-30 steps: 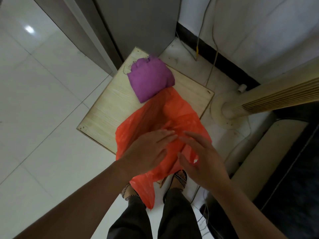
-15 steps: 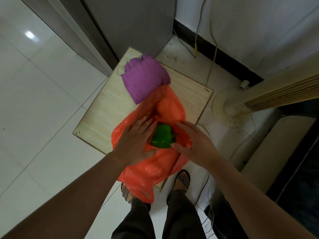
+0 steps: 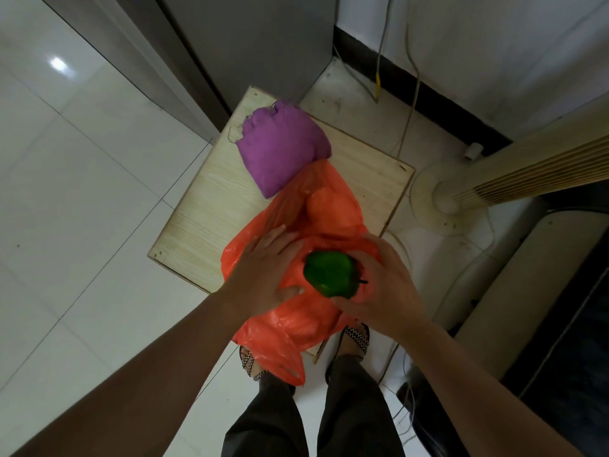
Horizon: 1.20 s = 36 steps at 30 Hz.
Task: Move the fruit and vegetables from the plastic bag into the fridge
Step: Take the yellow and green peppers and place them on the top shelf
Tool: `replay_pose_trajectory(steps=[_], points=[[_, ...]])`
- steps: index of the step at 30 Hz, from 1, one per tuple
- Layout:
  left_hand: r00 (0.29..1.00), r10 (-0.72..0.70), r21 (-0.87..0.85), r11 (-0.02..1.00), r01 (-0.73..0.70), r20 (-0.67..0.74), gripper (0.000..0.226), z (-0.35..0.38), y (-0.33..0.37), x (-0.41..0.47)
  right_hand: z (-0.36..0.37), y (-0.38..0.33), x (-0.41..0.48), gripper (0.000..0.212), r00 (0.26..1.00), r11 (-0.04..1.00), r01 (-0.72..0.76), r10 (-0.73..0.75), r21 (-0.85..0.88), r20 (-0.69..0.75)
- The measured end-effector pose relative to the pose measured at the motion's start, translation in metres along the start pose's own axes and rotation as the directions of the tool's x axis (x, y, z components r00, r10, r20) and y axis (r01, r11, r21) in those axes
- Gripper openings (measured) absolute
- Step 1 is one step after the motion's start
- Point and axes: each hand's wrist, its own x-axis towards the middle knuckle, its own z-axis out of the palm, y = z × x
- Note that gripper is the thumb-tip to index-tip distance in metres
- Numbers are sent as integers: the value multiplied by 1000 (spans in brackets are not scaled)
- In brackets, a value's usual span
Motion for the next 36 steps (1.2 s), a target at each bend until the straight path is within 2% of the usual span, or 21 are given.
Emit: replay_pose_trajectory(steps=[3,6,8,11,13,15,17,19,24,27,32,36], points=[[994,-9,-104,995,-2,-108,90,-12,7,-7,-16,-9,-8,72,995,995,14,-3,101,-103],[978,80,-189,975,-117,-194,94,-25,22,-14,-32,-22,-15,69,994,983,36,-16,179,-108],[972,119,-244,955,-168,-202,96,-31,36,-18,-40,-34,-17,67,995,967,59,-37,250,-93],[975,66,-356,924,-140,-212,90,-37,49,-25,-47,-47,-14,65,998,947,54,-47,316,-29],[969,30,-367,922,-121,-245,85,-37,48,-30,-50,-52,-8,65,1000,941,12,-21,338,23],[964,-54,-395,917,-55,-259,86,-35,41,-36,-53,-54,6,57,1000,937,-11,14,350,-7],[949,-182,-421,905,59,-258,89,-30,31,-45,-52,-53,28,45,995,960,-5,33,279,-98],[915,-300,-450,880,155,-271,91,-24,20,-54,-45,-51,53,39,992,983,10,14,182,-128],[851,-483,-550,777,307,-207,91,-6,7,-68,-18,-28,86,57,992,998,18,-11,-59,125],[845,-505,-596,738,318,-174,93,0,12,-70,-12,-21,77,58,984,998,-12,23,-64,174],[864,-467,-550,779,300,-190,95,3,16,-64,-18,-22,48,56,958,985,-167,172,-41,228],[873,-430,-508,818,269,-230,93,0,14,-59,-25,-26,34,44,952,984,-154,171,-85,255]])
